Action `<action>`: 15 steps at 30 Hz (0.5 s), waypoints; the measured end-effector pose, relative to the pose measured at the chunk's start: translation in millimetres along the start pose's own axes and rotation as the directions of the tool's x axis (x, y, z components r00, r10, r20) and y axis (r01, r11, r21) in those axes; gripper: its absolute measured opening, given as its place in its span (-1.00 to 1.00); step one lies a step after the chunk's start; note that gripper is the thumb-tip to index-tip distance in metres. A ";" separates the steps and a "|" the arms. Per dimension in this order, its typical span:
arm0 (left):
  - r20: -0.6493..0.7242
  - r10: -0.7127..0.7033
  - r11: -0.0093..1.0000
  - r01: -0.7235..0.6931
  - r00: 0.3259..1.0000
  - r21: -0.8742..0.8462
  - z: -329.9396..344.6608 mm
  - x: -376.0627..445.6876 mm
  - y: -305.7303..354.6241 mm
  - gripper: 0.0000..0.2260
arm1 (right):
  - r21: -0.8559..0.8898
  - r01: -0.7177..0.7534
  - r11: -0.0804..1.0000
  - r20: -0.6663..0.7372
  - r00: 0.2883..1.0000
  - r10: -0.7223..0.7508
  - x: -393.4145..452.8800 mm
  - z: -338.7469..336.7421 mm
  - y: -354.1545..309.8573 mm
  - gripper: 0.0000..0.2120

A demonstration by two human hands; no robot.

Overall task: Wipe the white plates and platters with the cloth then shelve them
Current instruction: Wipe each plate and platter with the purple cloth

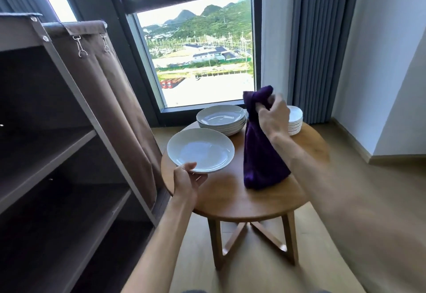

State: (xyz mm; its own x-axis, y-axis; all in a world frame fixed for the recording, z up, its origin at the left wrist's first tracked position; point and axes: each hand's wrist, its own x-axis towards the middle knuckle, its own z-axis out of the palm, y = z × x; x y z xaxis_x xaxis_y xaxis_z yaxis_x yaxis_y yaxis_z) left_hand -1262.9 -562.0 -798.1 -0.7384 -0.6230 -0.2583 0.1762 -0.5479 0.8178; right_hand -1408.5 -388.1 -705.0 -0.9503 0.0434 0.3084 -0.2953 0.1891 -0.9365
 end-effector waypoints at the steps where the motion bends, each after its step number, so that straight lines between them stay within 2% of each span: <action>1: 0.015 0.002 1.000 -0.002 1.000 -0.001 4.8 -2.5 -4.4 -0.76 | 0.027 0.059 0.998 0.070 0.996 -0.060 -7.0 2.3 -12.4 -0.78; 2: 0.026 0.014 1.000 -0.014 1.000 -0.006 10.0 -5.1 -8.5 -0.74 | 0.030 0.109 0.994 0.181 0.977 -0.113 -14.8 6.8 -21.8 -0.80; 4: 0.032 0.063 0.998 -0.062 0.998 -0.012 20.8 -12.3 -15.4 -0.65 | -0.041 0.171 0.985 0.470 0.873 -0.132 -34.0 14.4 -30.4 -0.87; 5: 0.026 0.094 0.996 -0.094 0.995 -0.006 24.9 -15.4 -18.2 -0.61 | -0.084 0.191 0.978 0.537 0.836 -0.117 -43.2 15.7 -30.4 -0.87; 6: 0.016 0.122 0.993 -0.122 0.992 0.001 28.4 -18.3 -20.1 -0.59 | -0.124 0.196 0.973 0.510 0.853 -0.107 -49.4 16.2 -27.9 -0.83; 7: -0.002 0.134 0.991 -0.134 0.991 -0.002 31.1 -21.0 -21.1 -0.59 | -0.172 0.177 0.969 0.403 0.910 -0.095 -53.4 14.9 -23.6 -0.74; 8: -0.021 0.134 0.991 -0.134 0.991 -0.024 33.0 -24.1 -22.0 -0.60 | -0.238 0.123 0.963 0.269 0.962 -0.056 -56.1 12.3 -18.3 -0.59; 9: -0.034 0.127 0.990 -0.129 0.991 -0.058 34.3 -27.3 -23.4 -0.60 | -0.315 0.037 0.948 0.184 0.983 0.023 -59.7 9.4 -12.3 -0.39; 11: -0.032 0.115 0.983 -0.118 0.993 -0.141 38.7 -34.0 -26.1 -0.59 | -0.391 -0.143 0.909 0.207 0.949 0.238 -66.9 5.6 2.5 -0.01; 12: -0.018 0.112 0.977 -0.114 0.994 -0.180 41.1 -36.0 -27.6 -0.57 | -0.343 -0.220 0.913 0.268 0.909 0.319 -71.6 7.2 8.8 0.12; 14: 0.024 0.119 0.970 -0.111 0.993 -0.218 47.2 -38.0 -32.8 -0.50 | -0.142 -0.354 0.924 0.353 0.854 0.381 -80.1 15.2 22.0 0.22; 15: 0.036 0.126 0.970 -0.116 0.991 -0.213 50.6 -39.8 -34.7 -0.49 | -0.058 -0.381 0.923 0.335 0.863 0.378 -84.3 20.6 27.0 0.19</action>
State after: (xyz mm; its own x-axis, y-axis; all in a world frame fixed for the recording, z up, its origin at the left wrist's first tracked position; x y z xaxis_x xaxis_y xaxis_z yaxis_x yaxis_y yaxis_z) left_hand -1272.5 -489.9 -790.2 -0.7334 -0.6665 -0.1340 0.3951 -0.5783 0.7138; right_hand -1338.4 -406.9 -759.7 -0.9649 -0.2200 -0.1436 0.0956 0.2150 -0.9719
